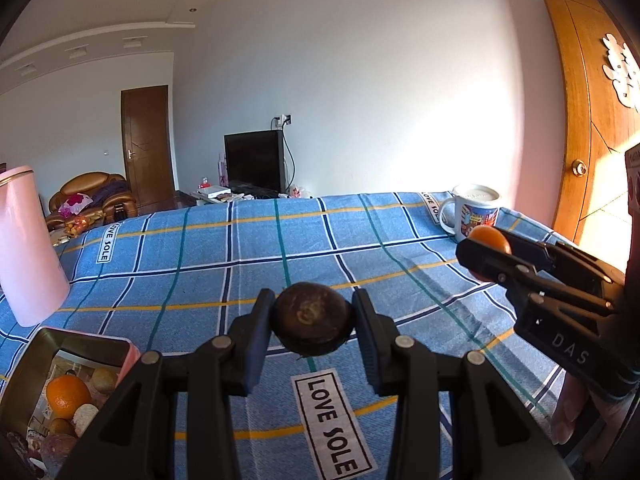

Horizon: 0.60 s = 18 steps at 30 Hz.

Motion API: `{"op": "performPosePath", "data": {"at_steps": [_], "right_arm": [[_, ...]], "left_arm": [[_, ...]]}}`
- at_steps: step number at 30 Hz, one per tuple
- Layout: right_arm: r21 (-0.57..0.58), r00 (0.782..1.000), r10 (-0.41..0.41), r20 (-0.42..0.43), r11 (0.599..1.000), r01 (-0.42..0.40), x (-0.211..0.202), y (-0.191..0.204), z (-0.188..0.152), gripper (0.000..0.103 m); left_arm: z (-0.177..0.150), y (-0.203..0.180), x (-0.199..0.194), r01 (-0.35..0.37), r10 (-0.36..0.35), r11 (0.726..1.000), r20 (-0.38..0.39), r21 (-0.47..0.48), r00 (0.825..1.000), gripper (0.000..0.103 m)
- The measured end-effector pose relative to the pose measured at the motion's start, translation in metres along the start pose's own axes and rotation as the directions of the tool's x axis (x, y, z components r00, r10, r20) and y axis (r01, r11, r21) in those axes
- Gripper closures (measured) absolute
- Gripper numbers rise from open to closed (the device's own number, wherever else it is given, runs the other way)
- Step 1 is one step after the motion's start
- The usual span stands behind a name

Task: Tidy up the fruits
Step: 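Grasp and lift the dark brown fruit with left tool while right tool holds the orange, then carry the brown fruit and orange over the tin box with both tools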

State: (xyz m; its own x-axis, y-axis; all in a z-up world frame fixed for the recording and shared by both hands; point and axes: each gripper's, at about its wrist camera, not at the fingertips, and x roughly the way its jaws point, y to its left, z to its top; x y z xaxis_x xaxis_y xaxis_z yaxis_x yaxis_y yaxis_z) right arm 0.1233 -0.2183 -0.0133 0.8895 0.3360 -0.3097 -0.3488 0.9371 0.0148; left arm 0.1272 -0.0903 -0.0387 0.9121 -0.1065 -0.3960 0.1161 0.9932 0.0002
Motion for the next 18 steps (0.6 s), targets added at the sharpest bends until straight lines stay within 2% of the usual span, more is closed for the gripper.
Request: {"op": "performPosePath", "data": {"at_steps": [10, 18], "right_arm": [[-0.043, 0.999, -0.048, -0.006, 0.998, 0.048, -0.004, 0.016, -0.001, 0.066], [-0.09, 1.0, -0.013, -0.015, 0.996, 0.012, -0.006, 0.047, -0.002, 0.066]], "left_arm": [[-0.006, 0.01, -0.017, -0.014, 0.014, 1.0, 0.02, 0.006, 1.0, 0.062], [-0.01, 0.033, -0.04, -0.036, 0.036, 0.999, 0.028, -0.016, 0.999, 0.062]]}}
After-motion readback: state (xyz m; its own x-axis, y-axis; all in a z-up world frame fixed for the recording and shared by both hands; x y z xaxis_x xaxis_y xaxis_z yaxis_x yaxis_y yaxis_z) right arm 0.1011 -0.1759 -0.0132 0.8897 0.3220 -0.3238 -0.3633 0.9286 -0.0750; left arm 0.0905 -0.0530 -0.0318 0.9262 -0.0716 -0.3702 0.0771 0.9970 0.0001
